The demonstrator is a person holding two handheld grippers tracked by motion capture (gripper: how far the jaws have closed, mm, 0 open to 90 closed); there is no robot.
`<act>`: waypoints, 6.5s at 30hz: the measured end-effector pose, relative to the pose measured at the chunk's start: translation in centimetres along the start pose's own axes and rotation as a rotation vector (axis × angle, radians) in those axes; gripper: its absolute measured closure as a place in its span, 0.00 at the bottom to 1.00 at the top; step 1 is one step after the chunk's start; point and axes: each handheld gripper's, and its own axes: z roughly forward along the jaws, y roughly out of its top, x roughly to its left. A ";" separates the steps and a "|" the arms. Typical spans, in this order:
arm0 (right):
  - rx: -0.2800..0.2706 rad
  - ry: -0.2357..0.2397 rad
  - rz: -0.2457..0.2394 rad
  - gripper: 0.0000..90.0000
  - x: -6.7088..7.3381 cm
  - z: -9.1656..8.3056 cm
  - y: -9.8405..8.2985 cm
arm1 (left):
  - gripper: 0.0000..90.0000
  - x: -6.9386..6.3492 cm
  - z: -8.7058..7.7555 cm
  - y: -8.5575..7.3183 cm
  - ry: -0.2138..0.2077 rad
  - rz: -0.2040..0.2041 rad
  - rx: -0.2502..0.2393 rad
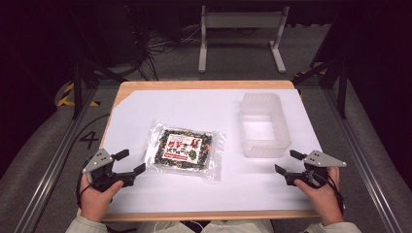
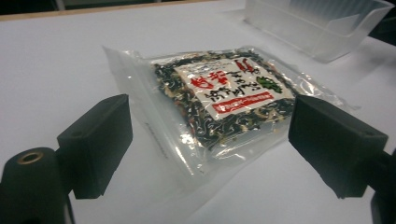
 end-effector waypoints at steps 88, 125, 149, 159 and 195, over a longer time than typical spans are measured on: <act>0.039 0.055 -0.080 0.20 1.1 1.0 -0.2 | 0.79 3.3 7.3 -0.3 -0.136 -0.214 0.287; -0.003 0.078 -0.089 0.40 1.6 0.1 0.9 | 0.99 -0.7 2.4 4.4 -0.254 -0.119 -0.125; -0.081 0.181 -0.135 0.50 2.2 -0.2 6.2 | 1.00 -4.2 0.0 10.8 -0.276 0.042 -0.203; -0.106 0.245 -0.183 0.40 3.6 1.0 10.1 | 1.00 -5.3 -0.2 12.7 -0.285 0.064 -0.201; -0.186 0.455 -0.231 0.21 8.2 9.3 16.7 | 1.00 -7.7 -0.3 14.6 -0.397 0.178 -0.191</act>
